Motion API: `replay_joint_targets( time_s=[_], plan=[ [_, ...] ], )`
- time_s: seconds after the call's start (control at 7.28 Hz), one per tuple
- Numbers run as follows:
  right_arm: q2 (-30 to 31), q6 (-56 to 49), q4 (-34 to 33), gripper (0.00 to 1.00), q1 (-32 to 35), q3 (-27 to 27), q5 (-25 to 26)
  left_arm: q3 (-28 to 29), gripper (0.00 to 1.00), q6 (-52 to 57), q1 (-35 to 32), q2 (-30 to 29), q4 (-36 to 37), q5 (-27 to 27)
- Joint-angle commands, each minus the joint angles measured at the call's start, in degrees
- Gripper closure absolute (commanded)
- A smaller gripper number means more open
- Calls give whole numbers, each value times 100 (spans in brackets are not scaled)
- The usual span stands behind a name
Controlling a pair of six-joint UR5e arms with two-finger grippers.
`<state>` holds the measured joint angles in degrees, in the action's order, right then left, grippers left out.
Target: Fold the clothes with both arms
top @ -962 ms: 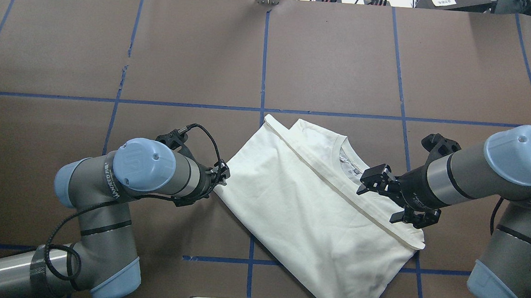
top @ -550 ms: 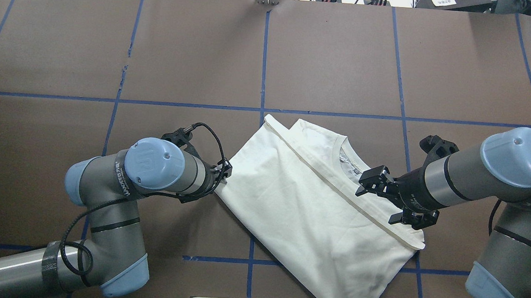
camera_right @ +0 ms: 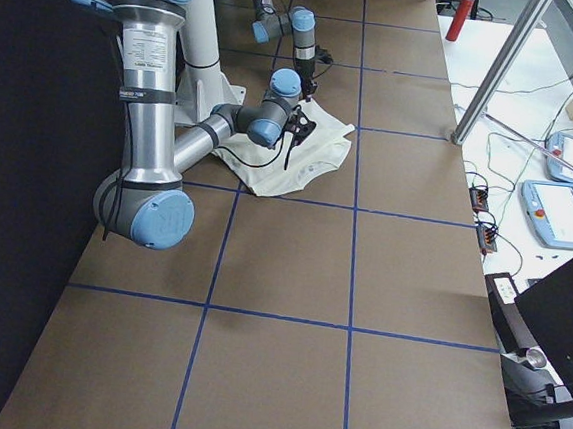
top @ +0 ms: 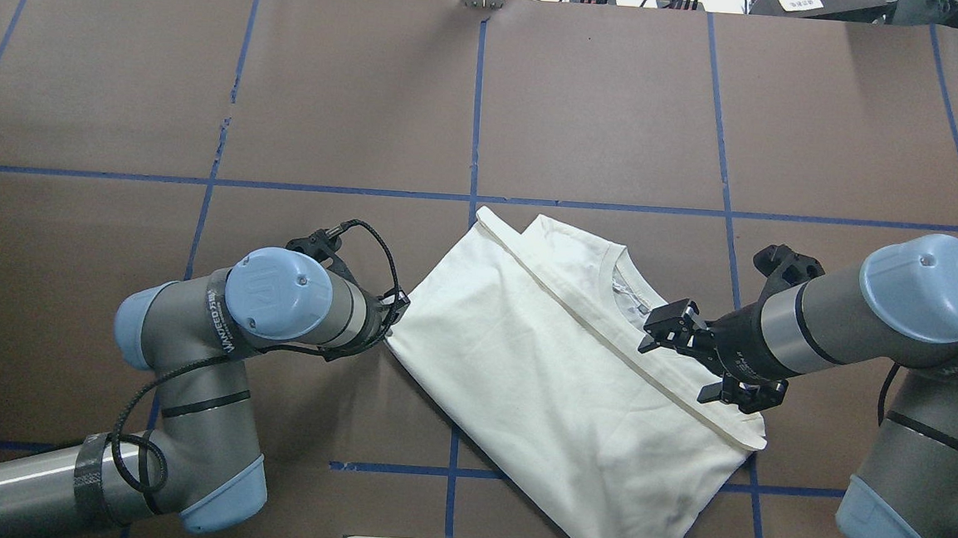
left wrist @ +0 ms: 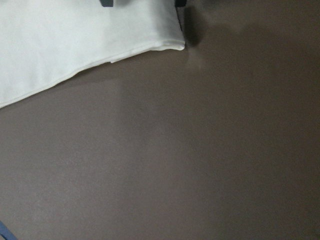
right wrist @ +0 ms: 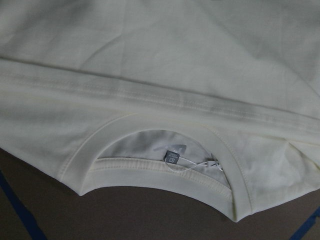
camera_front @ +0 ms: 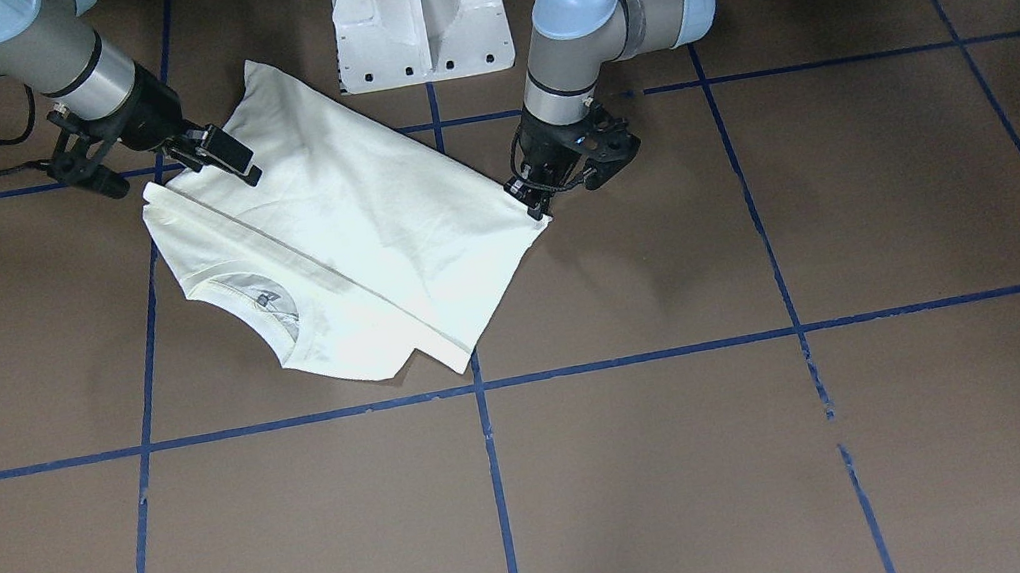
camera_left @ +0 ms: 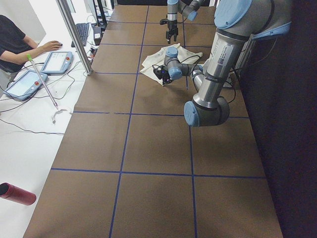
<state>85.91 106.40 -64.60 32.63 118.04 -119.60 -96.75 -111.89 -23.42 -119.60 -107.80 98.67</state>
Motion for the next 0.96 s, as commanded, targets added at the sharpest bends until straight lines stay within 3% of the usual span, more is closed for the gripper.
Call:
replay_joint_targets(
  time_s=[0.0,0.27,0.41,0.69,0.82],
  plan=[
    [-13,3,0,0,-29,0,16,-97,100,456,-275,-28,213,-75],
    [-13,3,0,0,-29,0,16,41,100,1570,-1089,-237,155,-189],
    [-57,3,0,0,-20,0,7,791,100,1652,-1573,-691,-194,-199],
    [-171,3,0,0,-20,17,16,3404,100,1670,-2181,-2060,-1666,-190],
    [-241,12,0,0,-20,0,16,4375,100,1714,-2349,-2537,-2257,-190]
  ],
)
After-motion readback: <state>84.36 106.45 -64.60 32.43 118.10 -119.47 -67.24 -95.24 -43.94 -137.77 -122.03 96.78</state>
